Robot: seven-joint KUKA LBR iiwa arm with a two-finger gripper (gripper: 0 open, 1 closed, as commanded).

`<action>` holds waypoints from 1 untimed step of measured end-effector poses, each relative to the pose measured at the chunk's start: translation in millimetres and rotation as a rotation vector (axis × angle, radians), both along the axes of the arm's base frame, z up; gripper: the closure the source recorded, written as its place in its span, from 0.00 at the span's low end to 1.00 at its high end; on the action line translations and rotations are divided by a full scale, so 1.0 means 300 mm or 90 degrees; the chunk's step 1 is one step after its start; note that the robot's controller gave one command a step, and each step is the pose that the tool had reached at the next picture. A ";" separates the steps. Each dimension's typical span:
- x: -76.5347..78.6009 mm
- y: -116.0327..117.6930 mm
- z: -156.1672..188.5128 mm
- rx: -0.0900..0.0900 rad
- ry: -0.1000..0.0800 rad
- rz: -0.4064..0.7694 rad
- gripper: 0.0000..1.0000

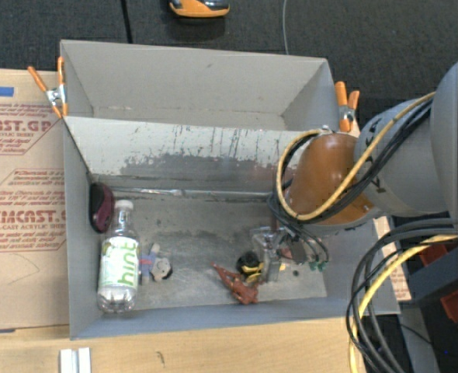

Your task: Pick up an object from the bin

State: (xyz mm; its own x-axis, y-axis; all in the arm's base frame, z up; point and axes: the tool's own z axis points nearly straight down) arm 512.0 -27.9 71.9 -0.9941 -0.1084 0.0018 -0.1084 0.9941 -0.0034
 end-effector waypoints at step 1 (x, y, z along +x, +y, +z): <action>0.139 0.029 0.000 0.000 0.004 0.005 1.00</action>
Offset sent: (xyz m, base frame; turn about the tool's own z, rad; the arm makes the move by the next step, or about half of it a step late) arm -0.0191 0.0092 -0.0019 -0.0183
